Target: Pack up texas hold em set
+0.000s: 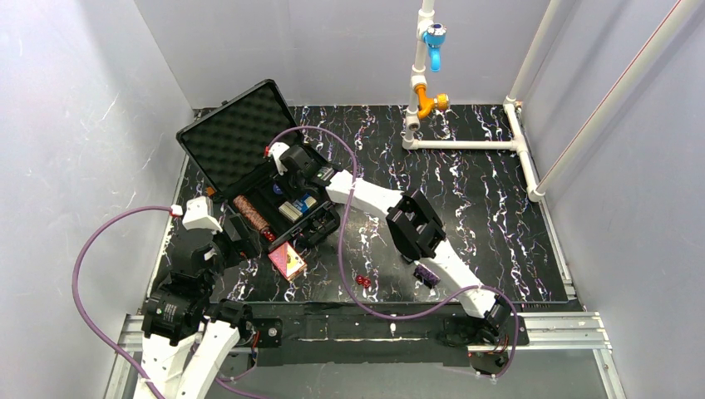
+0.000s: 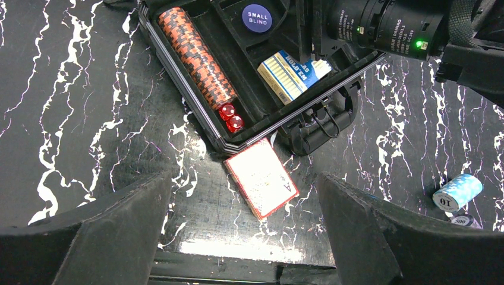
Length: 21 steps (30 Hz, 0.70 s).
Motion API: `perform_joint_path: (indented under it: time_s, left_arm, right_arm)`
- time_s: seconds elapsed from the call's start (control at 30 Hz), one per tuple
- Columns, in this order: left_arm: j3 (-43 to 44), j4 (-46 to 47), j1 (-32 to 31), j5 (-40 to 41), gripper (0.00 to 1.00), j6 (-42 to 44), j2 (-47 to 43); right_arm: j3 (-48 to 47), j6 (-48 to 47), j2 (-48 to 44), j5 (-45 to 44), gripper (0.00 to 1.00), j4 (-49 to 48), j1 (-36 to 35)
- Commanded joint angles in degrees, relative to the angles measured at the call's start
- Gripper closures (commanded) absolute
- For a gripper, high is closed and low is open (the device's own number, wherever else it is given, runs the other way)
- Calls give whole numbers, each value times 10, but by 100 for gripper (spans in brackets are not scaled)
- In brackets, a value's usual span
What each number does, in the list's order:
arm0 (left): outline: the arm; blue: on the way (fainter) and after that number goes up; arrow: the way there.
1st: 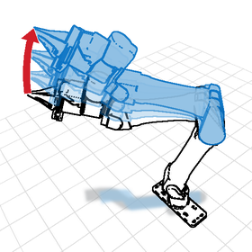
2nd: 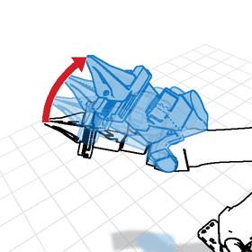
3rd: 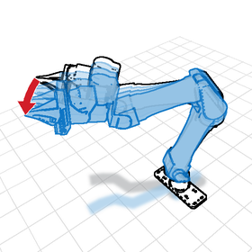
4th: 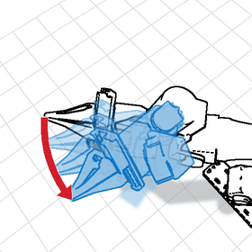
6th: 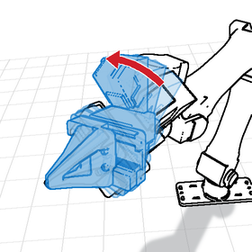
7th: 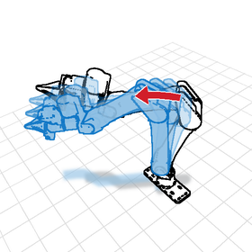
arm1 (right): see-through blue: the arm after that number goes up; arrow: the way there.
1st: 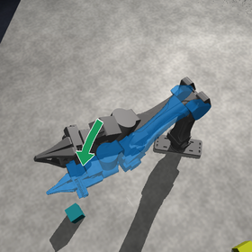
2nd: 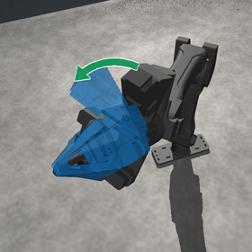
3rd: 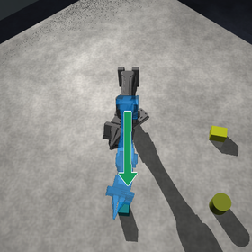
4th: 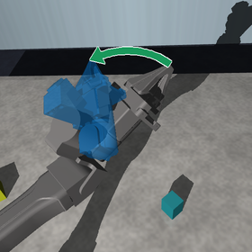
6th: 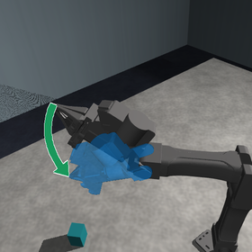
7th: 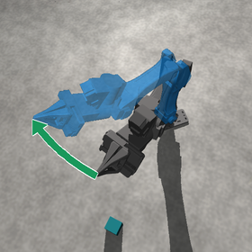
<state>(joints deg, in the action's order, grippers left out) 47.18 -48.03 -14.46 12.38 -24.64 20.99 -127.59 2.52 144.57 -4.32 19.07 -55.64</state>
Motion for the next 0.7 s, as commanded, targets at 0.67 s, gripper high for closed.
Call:
perform_joint_path:
  time_s: [0.67]
  left_arm:
    - [-6, -1, 2, 3, 9, 4, 7]
  right_arm:
    - [81, -23, -160, 84, 42, 30, -58]
